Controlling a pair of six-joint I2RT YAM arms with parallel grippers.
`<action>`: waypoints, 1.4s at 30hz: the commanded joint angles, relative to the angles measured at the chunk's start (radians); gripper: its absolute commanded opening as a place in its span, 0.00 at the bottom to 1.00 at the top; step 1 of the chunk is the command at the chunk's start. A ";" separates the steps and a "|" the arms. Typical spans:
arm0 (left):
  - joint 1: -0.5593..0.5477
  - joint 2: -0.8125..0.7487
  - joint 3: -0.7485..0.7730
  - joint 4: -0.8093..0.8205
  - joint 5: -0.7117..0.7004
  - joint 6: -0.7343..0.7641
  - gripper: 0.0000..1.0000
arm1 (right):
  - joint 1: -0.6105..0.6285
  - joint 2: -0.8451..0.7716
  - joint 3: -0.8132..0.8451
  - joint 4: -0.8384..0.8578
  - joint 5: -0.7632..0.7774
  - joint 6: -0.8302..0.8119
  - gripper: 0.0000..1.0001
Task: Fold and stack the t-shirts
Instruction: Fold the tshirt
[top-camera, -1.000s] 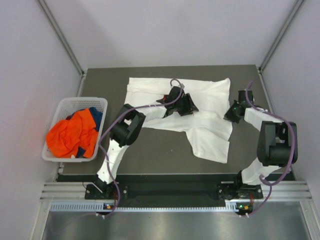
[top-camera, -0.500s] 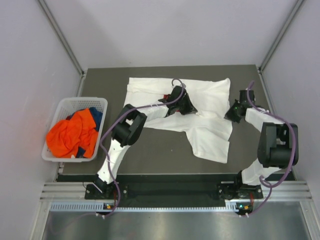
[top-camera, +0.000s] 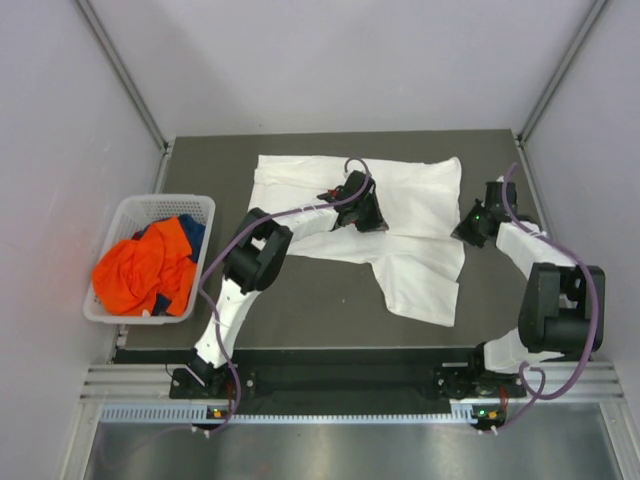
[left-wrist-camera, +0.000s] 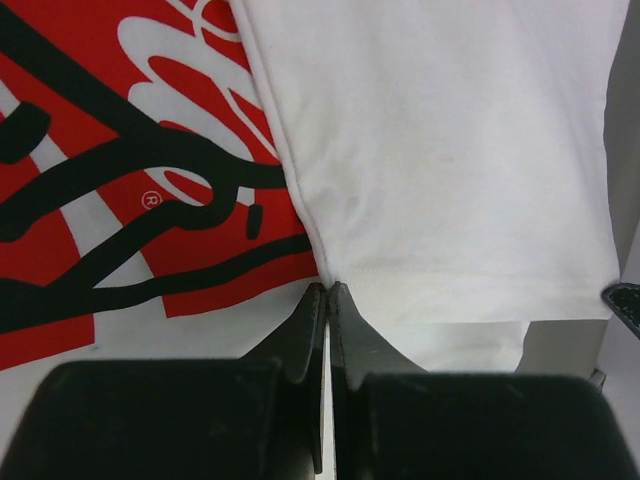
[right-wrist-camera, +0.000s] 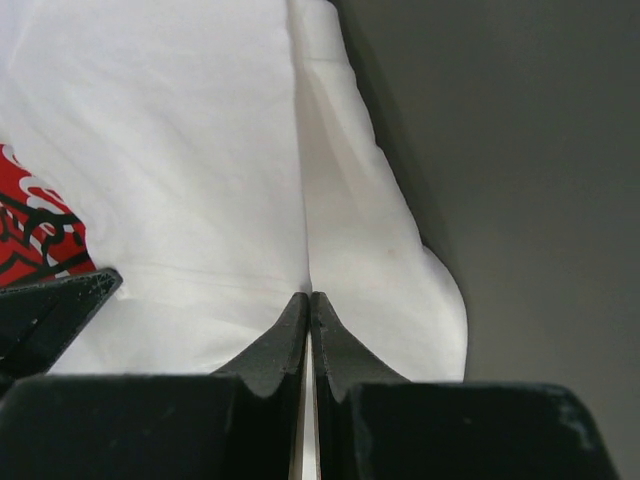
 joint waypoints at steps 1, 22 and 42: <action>0.000 -0.071 0.011 -0.051 -0.027 0.030 0.00 | -0.012 -0.050 -0.048 -0.018 -0.015 0.024 0.00; -0.002 -0.145 -0.037 -0.155 -0.007 0.064 0.26 | -0.022 -0.039 -0.041 -0.026 0.029 -0.038 0.22; 0.448 -0.079 0.302 -0.348 -0.150 0.459 0.49 | -0.045 0.457 0.669 0.056 0.055 -0.532 0.50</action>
